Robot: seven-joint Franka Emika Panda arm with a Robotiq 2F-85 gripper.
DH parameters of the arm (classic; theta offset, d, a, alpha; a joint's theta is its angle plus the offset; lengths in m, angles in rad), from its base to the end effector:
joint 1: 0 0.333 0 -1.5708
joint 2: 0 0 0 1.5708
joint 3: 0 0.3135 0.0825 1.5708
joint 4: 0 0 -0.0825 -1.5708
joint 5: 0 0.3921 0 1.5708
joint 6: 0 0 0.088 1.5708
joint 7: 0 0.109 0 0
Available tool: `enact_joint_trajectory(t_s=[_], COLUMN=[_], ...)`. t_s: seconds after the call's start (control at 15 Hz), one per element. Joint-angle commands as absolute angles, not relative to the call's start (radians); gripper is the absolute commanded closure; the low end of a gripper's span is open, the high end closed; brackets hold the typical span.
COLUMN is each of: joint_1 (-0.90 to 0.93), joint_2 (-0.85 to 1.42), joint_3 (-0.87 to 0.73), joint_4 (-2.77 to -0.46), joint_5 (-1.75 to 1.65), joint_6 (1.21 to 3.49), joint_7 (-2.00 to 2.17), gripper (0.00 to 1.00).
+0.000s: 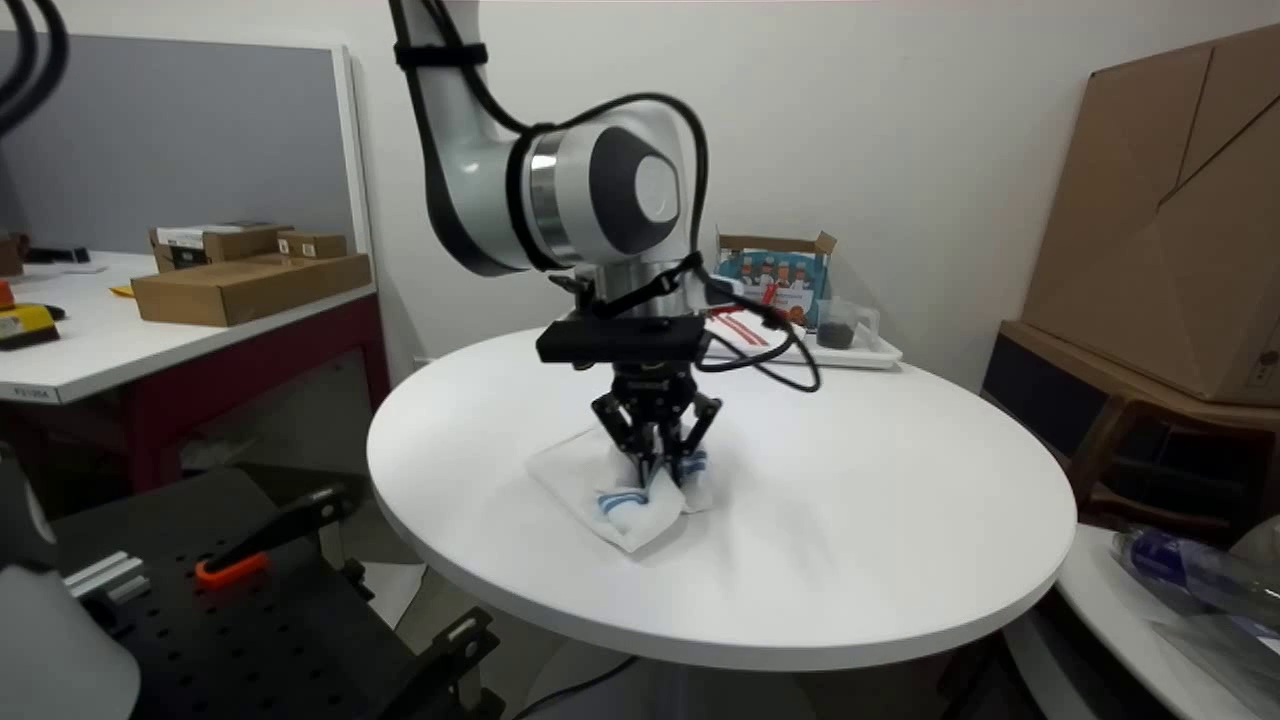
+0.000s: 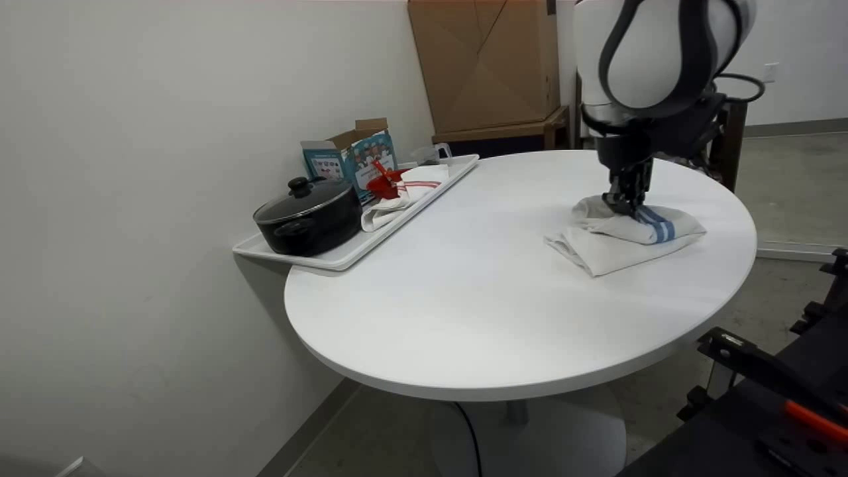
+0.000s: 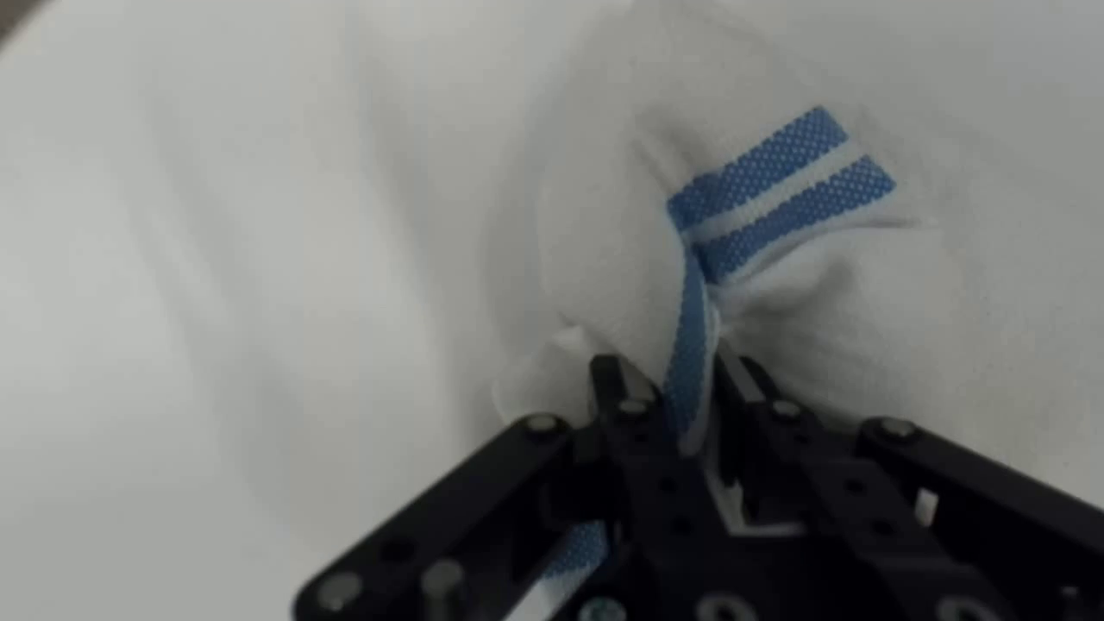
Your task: Use the tea towel to wipe the table
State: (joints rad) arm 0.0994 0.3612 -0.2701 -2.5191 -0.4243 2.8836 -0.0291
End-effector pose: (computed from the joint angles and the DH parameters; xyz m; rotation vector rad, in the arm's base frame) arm 0.4502 -0.0650 0.1337 2.9094 0.4199 -0.0336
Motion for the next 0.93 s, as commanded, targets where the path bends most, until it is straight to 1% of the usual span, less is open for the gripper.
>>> enact_joint_trajectory(t_s=[0.0, 0.27, 0.47, 0.6, 0.87], joint_1=[-0.017, -0.178, -0.243, -0.261, -0.278], joint_2=[0.409, 0.461, 0.485, 0.479, 0.403], joint_3=[-0.357, -0.362, -0.337, -0.303, -0.185], joint_4=[-2.461, -2.369, -2.334, -2.361, -2.508], joint_5=[-0.449, -0.383, -0.352, -0.335, -0.319], joint_6=[2.938, 2.933, 2.922, 2.912, 2.909], joint_7=[-0.08, -0.156, -0.179, -0.203, -0.306], gripper=[0.95, 0.95, 0.95, 0.95, 0.95])
